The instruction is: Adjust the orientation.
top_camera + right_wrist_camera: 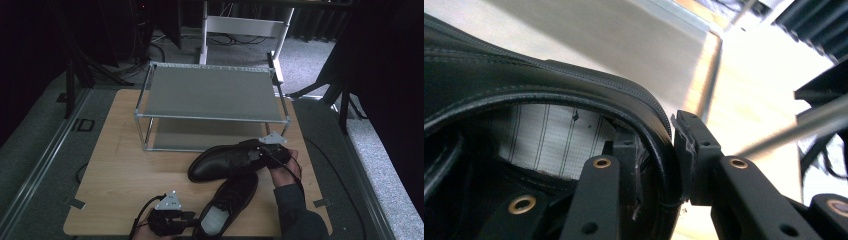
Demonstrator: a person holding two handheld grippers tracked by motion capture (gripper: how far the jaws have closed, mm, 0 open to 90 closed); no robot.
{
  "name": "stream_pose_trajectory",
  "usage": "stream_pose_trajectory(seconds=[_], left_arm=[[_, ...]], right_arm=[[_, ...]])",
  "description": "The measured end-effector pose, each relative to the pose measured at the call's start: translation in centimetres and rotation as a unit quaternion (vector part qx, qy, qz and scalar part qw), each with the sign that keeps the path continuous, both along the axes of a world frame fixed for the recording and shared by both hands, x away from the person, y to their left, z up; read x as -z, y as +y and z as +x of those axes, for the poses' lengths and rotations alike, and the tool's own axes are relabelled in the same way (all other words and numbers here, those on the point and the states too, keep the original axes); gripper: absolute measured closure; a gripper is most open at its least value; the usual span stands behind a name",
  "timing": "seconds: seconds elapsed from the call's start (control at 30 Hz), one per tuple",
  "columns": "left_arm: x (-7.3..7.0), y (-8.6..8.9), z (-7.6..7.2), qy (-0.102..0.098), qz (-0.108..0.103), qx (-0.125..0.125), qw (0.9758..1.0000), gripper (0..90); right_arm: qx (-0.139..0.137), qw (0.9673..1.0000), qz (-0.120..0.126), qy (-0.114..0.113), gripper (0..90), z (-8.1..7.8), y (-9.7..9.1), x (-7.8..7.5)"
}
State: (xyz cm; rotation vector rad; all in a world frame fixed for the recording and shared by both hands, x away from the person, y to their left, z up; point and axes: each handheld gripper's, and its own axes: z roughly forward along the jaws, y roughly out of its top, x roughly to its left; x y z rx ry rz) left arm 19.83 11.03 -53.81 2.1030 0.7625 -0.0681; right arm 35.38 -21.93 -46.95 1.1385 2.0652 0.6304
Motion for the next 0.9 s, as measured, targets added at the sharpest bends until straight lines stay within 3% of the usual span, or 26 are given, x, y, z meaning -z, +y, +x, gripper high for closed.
stream_pose_trajectory(seconds=[0.2,0.4,0.5,0.57,0.67,0.9], left_arm=[[0.0,0.0,0.0,-0.001,0.001,0.002,1.0000,71.5],[0.1,0.0,0.0,-0.001,-0.003,0.001,1.0000,71.5],[0.1,0.0,0.0,-0.001,-0.003,0.001,1.0000,71.6],[0.0,-0.1,-0.1,-0.002,-0.002,0.002,1.0000,71.6],[0.1,-0.2,-0.2,-0.002,-0.003,0.003,1.0000,71.7],[0.2,-1.1,-0.3,-0.001,-0.001,0.011,0.9999,71.8]], right_arm=[[0.035,0.9989,0.006,0.031,72.8,-0.4,-1.8,-0.7],[0.070,0.9939,0.054,0.066,74.4,-0.4,-4.3,-0.3],[0.079,0.9919,0.064,0.077,74.8,-0.5,-5.0,0.2],[0.081,0.9910,0.073,0.078,74.6,-0.6,-5.5,0.3],[0.090,0.9909,0.063,0.077,74.9,-0.9,-5.8,0.2],[0.109,0.9880,0.077,0.078,74.0,-1.4,-7.4,0.2]])
